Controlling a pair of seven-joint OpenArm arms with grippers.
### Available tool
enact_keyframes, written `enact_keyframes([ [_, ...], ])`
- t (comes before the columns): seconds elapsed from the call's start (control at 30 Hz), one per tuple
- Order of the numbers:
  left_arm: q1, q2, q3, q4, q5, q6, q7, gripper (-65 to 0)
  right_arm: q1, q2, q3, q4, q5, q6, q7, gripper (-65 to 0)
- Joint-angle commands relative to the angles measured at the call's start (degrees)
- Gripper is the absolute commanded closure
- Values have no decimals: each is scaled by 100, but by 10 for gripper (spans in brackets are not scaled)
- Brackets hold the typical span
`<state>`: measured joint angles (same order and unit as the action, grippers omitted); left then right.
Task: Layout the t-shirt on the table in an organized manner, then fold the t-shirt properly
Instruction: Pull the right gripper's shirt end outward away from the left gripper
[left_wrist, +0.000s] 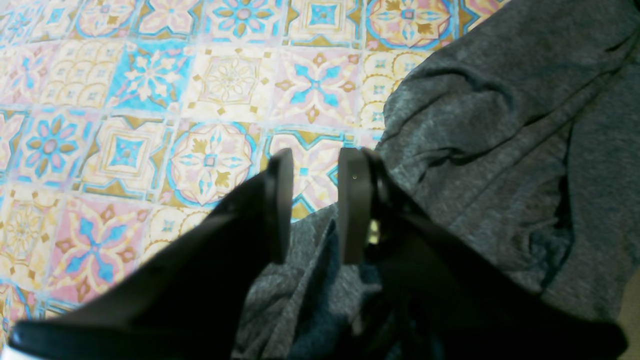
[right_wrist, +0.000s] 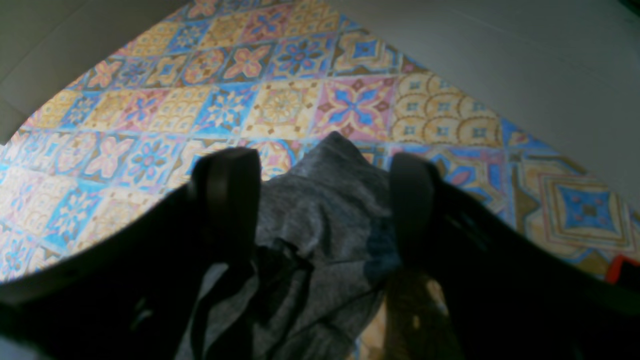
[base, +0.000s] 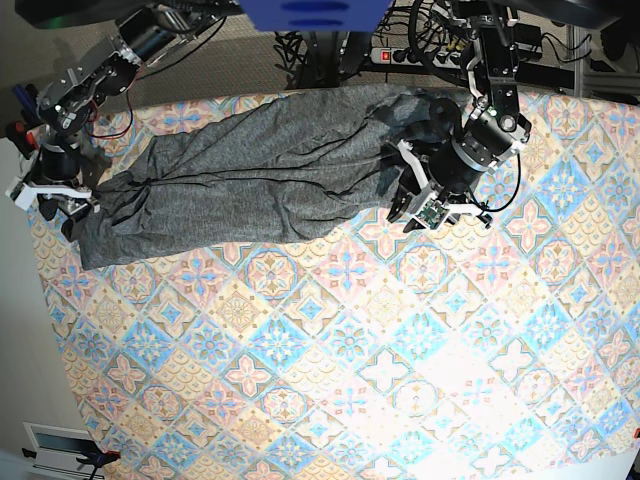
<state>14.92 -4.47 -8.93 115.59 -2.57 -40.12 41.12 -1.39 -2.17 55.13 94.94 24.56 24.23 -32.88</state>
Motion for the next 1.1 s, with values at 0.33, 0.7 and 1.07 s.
enact_keyframes([
  [0.33, -46, -32, -26, 129, -82, 12, -143, -155, 38, 72, 38, -1058, 125, 465, 66, -390],
  [0.7, -37, -41, -35, 129, -55, 12, -143, -155, 64, 670, 566, -2333, 1206, 491, 75, -390],
  [1.07, -37, -41, -26, 129, -55, 12, -143, -155, 38, 802, -366, -2430, 1391, 500, -487, -390],
])
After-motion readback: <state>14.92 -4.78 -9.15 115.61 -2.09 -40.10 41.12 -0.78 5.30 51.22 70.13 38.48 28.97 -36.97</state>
